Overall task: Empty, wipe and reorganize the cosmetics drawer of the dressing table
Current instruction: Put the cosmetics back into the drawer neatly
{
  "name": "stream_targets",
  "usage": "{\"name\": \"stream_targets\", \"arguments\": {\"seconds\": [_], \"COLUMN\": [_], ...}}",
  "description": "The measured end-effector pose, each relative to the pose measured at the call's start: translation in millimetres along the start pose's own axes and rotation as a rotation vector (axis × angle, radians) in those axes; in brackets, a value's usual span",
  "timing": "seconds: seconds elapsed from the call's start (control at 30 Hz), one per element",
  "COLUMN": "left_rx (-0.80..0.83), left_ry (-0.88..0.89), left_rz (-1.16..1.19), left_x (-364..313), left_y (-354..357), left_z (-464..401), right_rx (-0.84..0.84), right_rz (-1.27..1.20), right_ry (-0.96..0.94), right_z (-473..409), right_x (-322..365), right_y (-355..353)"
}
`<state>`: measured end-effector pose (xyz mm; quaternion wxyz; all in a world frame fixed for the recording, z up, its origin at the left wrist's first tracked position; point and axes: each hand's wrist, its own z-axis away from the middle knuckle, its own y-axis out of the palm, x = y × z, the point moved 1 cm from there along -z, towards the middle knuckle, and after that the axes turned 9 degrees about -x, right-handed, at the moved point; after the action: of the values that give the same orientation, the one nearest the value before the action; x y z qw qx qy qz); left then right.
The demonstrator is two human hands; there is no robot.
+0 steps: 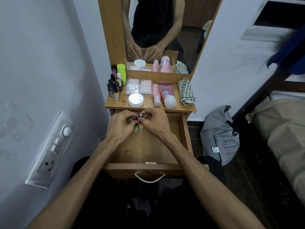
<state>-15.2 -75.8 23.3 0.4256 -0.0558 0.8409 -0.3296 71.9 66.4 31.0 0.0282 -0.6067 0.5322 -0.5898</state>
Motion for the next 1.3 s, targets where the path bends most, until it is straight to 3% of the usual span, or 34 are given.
{"name": "stream_targets", "arguments": {"seconds": [0.4,0.7,1.3], "left_rx": [0.085,0.039,-0.084], "left_ry": [0.027,0.055,0.126], "left_rz": [0.045,0.029,0.011], "left_x": [-39.4,-65.4,-73.6], "left_y": [71.6,125.7,162.7], "left_z": [0.9,4.3,2.8], "right_rx": [-0.075,-0.182,-0.202], "right_rz": [0.088,0.199,0.356], "right_ry": [0.106,0.207,0.09], "right_z": [9.1,14.1,4.3], "right_x": [-60.6,-94.4,-118.5], "right_y": [-49.4,-75.9,-75.7]}}
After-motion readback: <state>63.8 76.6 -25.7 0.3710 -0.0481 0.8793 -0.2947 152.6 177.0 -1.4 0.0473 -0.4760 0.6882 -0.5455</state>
